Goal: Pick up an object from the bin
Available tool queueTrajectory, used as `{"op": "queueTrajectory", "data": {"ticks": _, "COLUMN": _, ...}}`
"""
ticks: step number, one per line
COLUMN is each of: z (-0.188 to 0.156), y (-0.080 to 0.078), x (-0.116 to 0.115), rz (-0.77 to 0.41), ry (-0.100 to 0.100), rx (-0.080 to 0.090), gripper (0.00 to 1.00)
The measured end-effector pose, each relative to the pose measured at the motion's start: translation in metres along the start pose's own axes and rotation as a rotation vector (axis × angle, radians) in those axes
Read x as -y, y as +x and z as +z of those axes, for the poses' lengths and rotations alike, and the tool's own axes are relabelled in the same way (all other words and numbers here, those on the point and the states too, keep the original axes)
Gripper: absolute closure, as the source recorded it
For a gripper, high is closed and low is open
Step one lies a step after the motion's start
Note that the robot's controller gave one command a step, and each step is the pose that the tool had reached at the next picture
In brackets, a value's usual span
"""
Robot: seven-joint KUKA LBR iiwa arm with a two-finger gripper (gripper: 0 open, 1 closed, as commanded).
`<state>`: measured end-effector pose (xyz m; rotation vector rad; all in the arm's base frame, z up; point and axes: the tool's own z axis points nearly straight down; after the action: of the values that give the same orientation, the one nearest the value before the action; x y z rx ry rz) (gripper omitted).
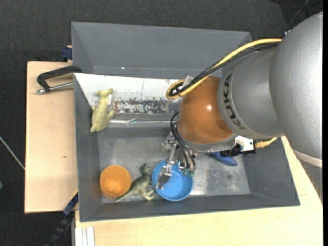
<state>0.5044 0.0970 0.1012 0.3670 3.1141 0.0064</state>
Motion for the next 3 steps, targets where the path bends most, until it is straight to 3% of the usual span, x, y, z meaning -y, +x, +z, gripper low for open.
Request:
{"op": "queueTrajectory", "data": {"ticks": 1, "z": -0.012, "y": 0.003, "x": 0.000, "rz": -0.207, "ry": 0.002, "rx": 0.000, "gripper": 0.00}}
{"op": "queueTrajectory", "data": {"ticks": 2, "z": 0.029, "y": -0.005, "x": -0.008, "rz": -0.580, "ry": 0.001, "rx": -0.001, "gripper": 0.00}}
{"op": "queueTrajectory", "data": {"ticks": 3, "z": 0.027, "y": -0.006, "x": -0.009, "rz": -0.579, "ry": 0.002, "rx": -0.004, "gripper": 0.00}}
